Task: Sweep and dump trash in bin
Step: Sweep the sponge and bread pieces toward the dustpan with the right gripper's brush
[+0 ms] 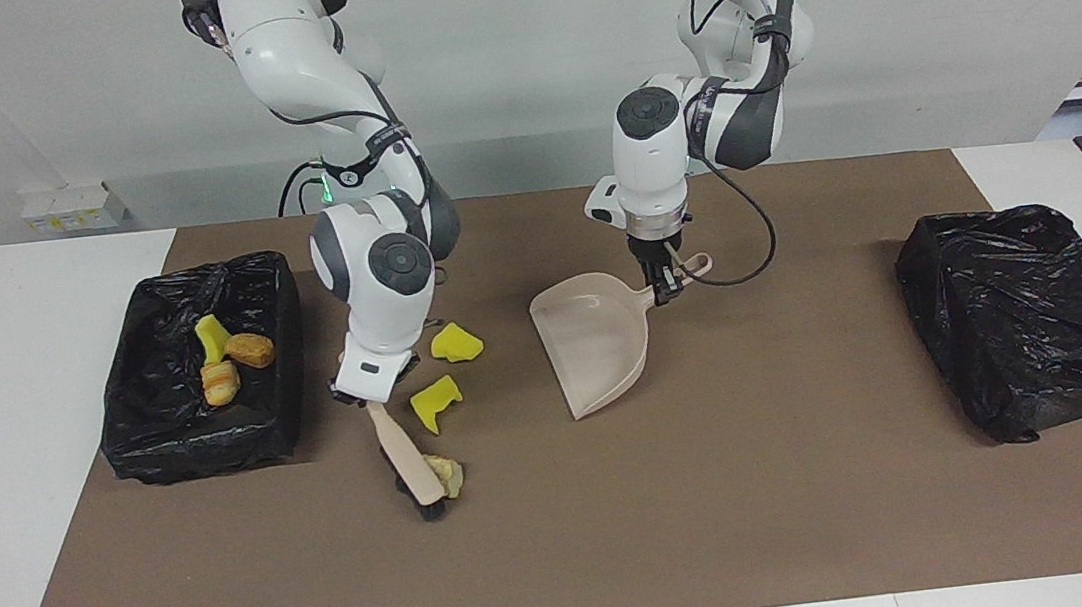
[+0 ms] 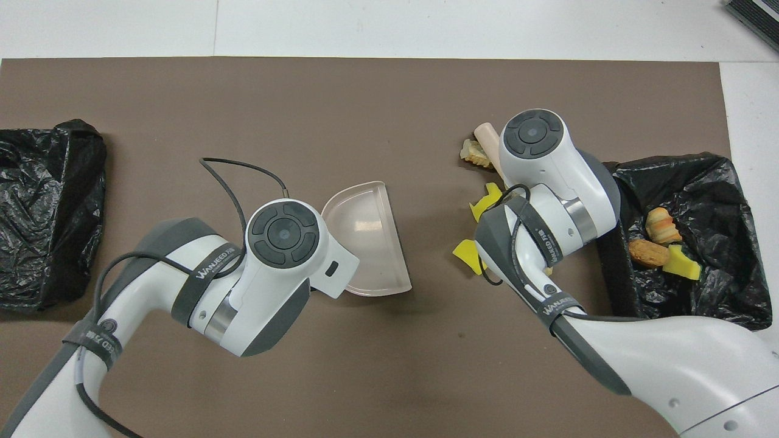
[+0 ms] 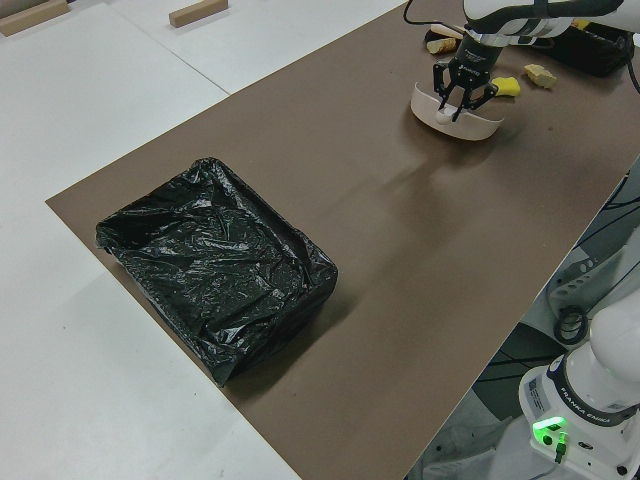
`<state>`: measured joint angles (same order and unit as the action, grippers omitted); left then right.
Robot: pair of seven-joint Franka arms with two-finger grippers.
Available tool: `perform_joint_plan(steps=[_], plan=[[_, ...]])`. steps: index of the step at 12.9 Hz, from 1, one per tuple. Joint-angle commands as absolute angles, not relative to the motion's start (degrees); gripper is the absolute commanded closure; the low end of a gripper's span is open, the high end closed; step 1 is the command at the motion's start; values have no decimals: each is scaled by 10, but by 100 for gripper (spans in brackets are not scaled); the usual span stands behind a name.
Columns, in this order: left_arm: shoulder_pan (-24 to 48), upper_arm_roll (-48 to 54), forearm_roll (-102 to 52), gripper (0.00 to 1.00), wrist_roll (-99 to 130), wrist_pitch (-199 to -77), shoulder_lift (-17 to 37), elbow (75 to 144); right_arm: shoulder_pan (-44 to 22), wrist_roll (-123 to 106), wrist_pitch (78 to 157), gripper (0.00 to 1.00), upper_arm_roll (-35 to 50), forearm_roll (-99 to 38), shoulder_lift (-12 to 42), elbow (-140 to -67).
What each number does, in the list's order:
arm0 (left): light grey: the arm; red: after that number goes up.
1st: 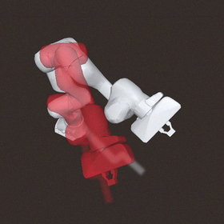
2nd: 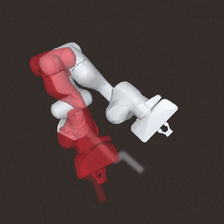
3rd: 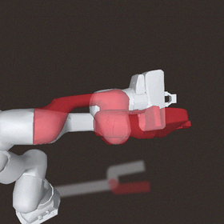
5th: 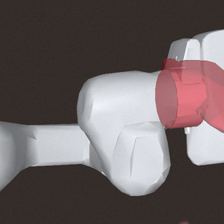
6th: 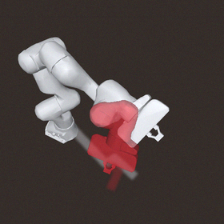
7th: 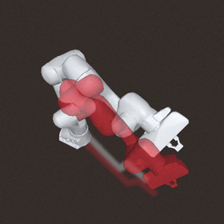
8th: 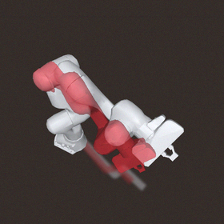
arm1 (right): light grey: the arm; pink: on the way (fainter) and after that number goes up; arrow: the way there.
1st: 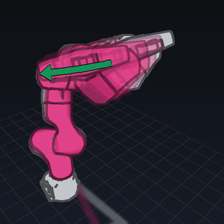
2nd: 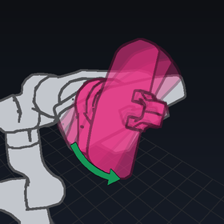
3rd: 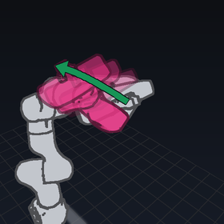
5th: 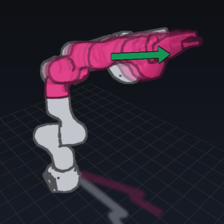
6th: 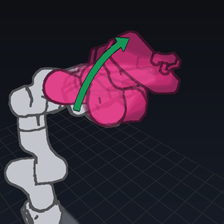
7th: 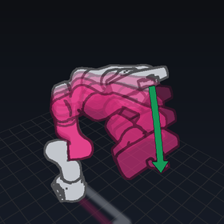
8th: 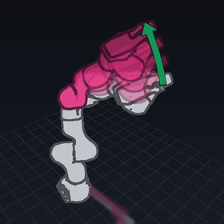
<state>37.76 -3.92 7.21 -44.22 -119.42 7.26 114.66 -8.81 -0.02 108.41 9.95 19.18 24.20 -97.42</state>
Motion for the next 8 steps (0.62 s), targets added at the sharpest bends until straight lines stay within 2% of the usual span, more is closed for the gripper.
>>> perform_joint_plan(steps=[1,5,8], plan=[[385,-47,82,100,-443,-1206,47,1179,-98,30,1069,100,104,73,235,-974],[381,-47,82,100,-443,-1206,47,1180,-160,134,1059,100,108,-3,214,-980],[360,-47,82,100,-448,-1208,49,1180,-189,169,1034,100,114,-59,172,-1007]])
